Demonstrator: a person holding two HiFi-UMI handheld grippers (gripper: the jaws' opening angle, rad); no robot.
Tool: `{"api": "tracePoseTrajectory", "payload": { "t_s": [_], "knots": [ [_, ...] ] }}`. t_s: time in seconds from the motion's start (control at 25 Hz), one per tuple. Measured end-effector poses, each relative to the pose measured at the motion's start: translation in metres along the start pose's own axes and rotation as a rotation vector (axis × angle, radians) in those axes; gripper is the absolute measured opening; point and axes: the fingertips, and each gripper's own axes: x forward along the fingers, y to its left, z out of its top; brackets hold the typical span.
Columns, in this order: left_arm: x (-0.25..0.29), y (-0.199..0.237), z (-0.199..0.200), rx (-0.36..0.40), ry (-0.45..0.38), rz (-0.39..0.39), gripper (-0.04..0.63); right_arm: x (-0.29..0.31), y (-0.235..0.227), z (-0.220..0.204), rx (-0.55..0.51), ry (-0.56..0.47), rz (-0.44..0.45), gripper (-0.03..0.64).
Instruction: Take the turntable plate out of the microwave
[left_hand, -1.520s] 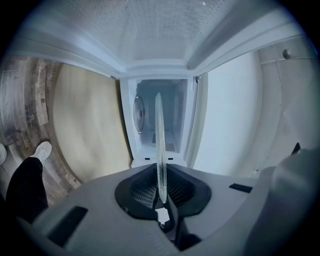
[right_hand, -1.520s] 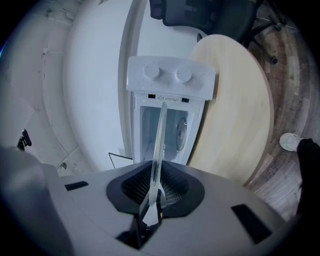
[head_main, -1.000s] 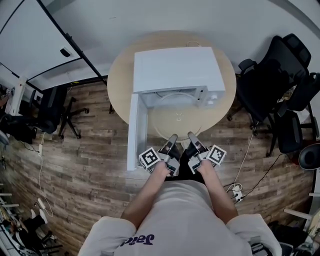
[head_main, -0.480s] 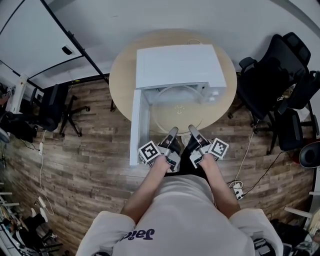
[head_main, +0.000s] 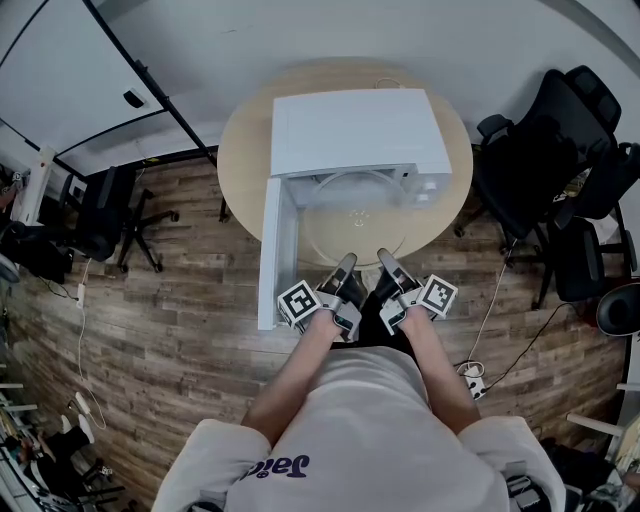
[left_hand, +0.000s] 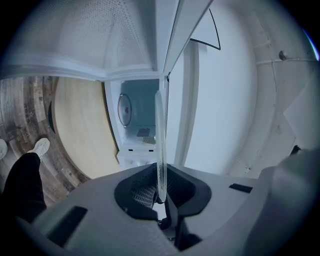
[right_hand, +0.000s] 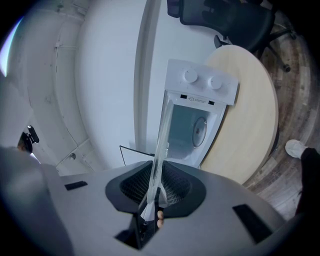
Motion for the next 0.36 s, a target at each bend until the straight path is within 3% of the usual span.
{"api": "tracePoseTrajectory", "payload": {
  "t_s": [0.36],
  "knots": [
    [0.0005, 0.0029, 0.0007, -0.002, -0.006, 0.010, 0.041, 0.0011, -0.0036, 0.0006, 0.002, 0.009, -0.009, 0.066]
  ]
}}
